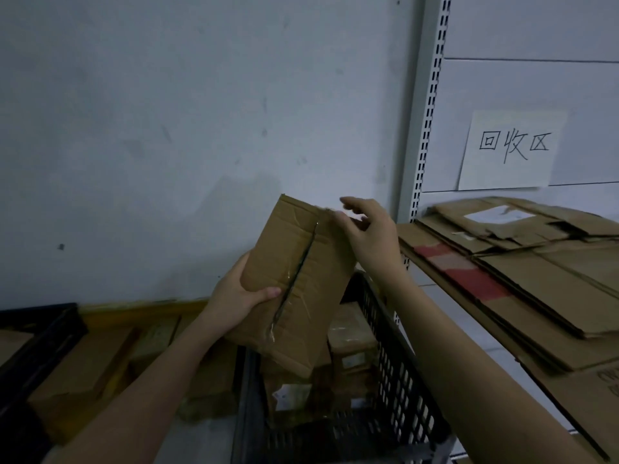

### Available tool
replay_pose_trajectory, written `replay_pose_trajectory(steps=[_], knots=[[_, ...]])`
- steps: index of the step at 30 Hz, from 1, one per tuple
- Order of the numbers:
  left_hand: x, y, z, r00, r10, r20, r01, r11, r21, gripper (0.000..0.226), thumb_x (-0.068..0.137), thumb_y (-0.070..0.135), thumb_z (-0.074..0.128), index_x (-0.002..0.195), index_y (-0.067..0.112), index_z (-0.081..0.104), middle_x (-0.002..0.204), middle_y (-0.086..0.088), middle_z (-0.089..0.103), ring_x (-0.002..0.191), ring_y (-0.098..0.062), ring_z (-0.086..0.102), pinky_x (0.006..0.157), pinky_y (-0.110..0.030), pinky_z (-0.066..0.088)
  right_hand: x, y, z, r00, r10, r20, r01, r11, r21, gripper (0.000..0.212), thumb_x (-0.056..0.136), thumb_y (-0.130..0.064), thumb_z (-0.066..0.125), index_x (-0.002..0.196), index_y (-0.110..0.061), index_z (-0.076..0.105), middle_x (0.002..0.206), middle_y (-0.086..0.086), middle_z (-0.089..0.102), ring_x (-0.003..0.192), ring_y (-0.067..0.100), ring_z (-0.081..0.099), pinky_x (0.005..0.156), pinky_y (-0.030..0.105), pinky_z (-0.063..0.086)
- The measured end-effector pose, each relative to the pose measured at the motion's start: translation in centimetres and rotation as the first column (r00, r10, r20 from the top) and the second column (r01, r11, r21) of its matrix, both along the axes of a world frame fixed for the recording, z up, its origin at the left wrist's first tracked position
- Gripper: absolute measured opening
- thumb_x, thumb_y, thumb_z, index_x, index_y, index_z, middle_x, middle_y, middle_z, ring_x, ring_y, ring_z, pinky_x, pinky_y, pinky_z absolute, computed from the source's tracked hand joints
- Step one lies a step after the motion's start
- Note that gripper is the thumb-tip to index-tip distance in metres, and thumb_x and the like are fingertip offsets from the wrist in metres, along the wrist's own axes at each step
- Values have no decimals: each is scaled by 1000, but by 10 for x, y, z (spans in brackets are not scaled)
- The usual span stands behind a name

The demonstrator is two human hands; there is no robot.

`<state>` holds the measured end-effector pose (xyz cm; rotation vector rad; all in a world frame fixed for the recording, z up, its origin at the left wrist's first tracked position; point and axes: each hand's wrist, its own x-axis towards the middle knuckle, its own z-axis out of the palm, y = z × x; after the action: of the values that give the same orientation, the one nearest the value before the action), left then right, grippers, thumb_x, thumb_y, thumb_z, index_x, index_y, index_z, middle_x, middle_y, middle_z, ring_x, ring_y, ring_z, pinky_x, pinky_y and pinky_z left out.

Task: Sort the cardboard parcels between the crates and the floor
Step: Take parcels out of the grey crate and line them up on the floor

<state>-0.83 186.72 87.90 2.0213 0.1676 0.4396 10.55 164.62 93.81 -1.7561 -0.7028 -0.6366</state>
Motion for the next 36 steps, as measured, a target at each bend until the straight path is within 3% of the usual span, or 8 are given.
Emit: replay_pose_trajectory(steps=[4, 9, 15, 19, 21, 24, 30, 36], knots=[[8, 3, -8, 989, 130, 71, -122, 987, -106, 77, 78, 30, 82, 143, 31, 42, 114, 18, 59, 98, -3, 58, 83, -24, 48, 24, -1, -27, 964, -42, -264, 88, 982, 165, 34, 100, -37, 55, 129, -20, 59, 123, -5, 61, 115, 10, 56, 95, 28, 47], [22, 9, -23, 956, 270, 115, -248, 953, -176, 84, 79, 34, 81, 150, 28, 36, 132, 7, 55, 114, -15, 55, 93, -35, 46, 58, 5, -100, 818, -155, -555, 106, 987, -119, 37, 99, -32, 58, 130, -13, 53, 117, 3, 59, 105, 19, 59, 73, 27, 46], [44, 25, -33, 952, 289, 103, -269, 948, -170, 89, 79, 33, 81, 153, 26, 32, 143, 3, 52, 125, -17, 52, 98, -35, 45, 79, 11, -185, 634, -401, -661, -4, 853, -522, 65, 97, -43, 55, 147, -8, 34, 146, 20, 40, 130, 40, 44, 104, 46, 42], [55, 36, -36, 955, 275, 107, -258, 954, -150, 93, 78, 38, 81, 154, 28, 30, 145, 3, 50, 128, -19, 50, 106, -43, 44, 86, 10, -216, 496, -458, -738, -16, 845, -535, 83, 98, -48, 53, 156, -3, 14, 157, 23, 28, 138, 41, 37, 108, 44, 37], [56, 40, -43, 955, 276, 108, -258, 954, -154, 92, 77, 38, 82, 153, 27, 31, 145, 4, 50, 129, -18, 50, 107, -46, 45, 87, 8, -234, 453, -457, -766, -24, 852, -523, 86, 96, -45, 59, 155, 1, 17, 153, 22, 37, 134, 39, 44, 103, 40, 42], [56, 46, -50, 950, 289, 116, -267, 948, -173, 89, 78, 35, 82, 152, 28, 33, 144, 6, 50, 128, -16, 51, 107, -44, 45, 84, 8, -256, 482, -495, -723, 2, 826, -564, 75, 93, -40, 65, 147, 3, 36, 144, 23, 46, 128, 37, 49, 102, 36, 45], [59, 50, -50, 949, 286, 131, -259, 947, -192, 88, 79, 33, 81, 152, 28, 33, 144, 7, 50, 126, -12, 50, 103, -35, 44, 81, 12, -257, 444, -457, -771, 80, 877, -475, 95, 86, -27, 77, 152, 2, 15, 150, 27, 38, 134, 42, 44, 102, 44, 45], [56, 49, -45, 956, 266, 124, -240, 952, -191, 87, 80, 32, 80, 153, 28, 32, 142, 6, 51, 126, -15, 51, 104, -41, 46, 70, 6, -243, 557, -455, -695, 183, 883, -431, 51, 81, -21, 79, 116, -10, 43, 122, 21, 59, 109, 41, 60, 86, 48, 54]])
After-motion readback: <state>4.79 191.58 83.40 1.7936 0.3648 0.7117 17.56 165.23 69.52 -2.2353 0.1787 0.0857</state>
